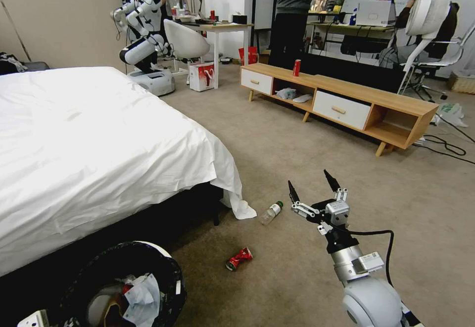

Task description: Pick up the trash bin, then pick up the garbage from the floor and place it into the trash bin.

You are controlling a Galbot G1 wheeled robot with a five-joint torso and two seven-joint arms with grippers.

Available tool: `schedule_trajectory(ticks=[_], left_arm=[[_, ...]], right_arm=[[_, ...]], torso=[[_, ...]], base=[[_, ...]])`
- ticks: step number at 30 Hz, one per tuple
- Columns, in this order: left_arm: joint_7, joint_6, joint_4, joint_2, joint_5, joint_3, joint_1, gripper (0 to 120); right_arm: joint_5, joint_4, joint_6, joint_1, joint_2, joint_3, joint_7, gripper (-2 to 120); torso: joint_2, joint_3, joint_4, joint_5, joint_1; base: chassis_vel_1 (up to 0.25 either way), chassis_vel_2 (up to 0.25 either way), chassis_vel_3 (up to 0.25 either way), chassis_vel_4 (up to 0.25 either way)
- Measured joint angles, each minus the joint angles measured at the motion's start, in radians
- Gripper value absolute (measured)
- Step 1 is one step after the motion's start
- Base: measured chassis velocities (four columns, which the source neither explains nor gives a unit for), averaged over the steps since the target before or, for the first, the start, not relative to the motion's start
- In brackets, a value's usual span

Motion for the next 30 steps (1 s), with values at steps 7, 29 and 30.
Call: schedule_trajectory(ticks=[7, 29, 30], left_arm=[[0.001, -0.001, 0.001, 0.002, 0.0, 0.0, 0.0, 0], [0.002, -0.002, 0.002, 0.003, -0.002, 0.002, -0.001, 0], [0.002, -0.002, 0.002, 0.003, -0.002, 0.002, -0.001, 0]], right_arm=[[-0.008, -0.008, 0.012, -0.003, 0.002, 0.003, -0.013, 100], [-0.009, -0.012, 0.018, -0.006, -0.001, -0.001, -0.018, 100], [-0.009, -0.012, 0.017, -0.006, -0.001, -0.001, -0.018, 100]], torso=[[0.0, 0.0, 0.0, 0.0, 0.0], [0.0, 0.0, 0.0, -0.0001, 0.0], [0.0, 0.0, 0.0, 0.0001, 0.0]], base=[[0.0, 0.0, 0.0, 0.0], [-0.067, 0.065, 0.06, -0.066], [-0.028, 0.043, 0.05, -0.02]])
